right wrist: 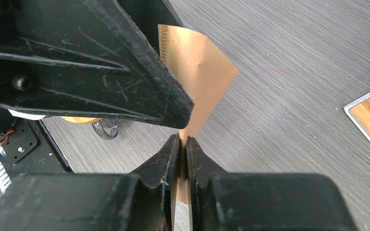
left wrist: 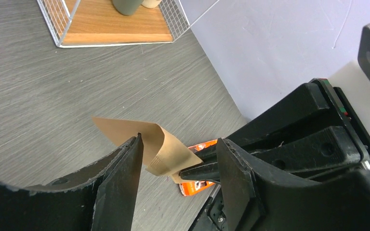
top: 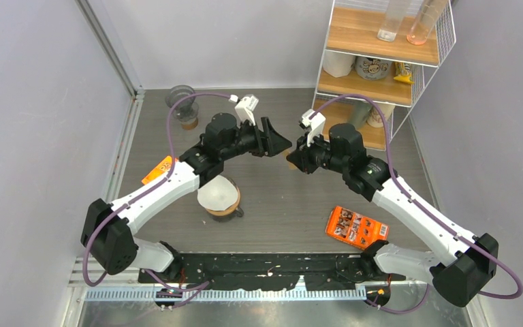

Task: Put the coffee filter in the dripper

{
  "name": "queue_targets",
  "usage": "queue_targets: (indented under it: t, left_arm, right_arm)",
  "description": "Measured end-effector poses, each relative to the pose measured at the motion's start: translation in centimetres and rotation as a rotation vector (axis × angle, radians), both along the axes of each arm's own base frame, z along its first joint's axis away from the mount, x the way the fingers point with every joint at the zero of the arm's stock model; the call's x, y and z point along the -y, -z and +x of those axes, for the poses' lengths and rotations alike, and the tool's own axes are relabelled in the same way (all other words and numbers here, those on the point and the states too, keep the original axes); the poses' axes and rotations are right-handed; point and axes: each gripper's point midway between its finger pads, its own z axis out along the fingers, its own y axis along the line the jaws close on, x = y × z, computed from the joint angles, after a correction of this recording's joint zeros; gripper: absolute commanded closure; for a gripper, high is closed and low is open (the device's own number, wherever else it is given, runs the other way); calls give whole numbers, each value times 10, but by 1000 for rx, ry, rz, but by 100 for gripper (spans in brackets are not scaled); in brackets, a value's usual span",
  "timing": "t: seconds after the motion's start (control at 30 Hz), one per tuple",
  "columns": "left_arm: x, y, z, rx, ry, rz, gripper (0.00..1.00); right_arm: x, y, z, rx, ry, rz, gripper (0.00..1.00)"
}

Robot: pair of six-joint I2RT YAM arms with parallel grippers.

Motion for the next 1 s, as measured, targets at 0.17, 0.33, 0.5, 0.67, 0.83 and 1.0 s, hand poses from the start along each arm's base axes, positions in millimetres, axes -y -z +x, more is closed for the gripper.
queue_targets:
  t: [0.17,0.33,0.5,0.67,0.83,1.0]
  left_arm:
    - [3,0,2,-25,-30,-16,52]
    - [5,-3,4,-27,-55,-32,71]
    - [6,-1,7,-43,-64,-33,82]
    - [11,2,12,-55,-64,-25,93]
    - [13,4,13,-60,-62,-20,100]
    - [12,5,13,-43,-56,-8,100]
  right_arm:
    - [0,1,0,0,8,-8,84]
    - [4,5,2,-3,35,-27,83]
    - [6,6,3,-3,50,-36,83]
    - [8,7,4,-3,59,-42,80]
    - [9,7,4,-3,65,-43,56]
    - [13,-1,3,8,95,-28,24]
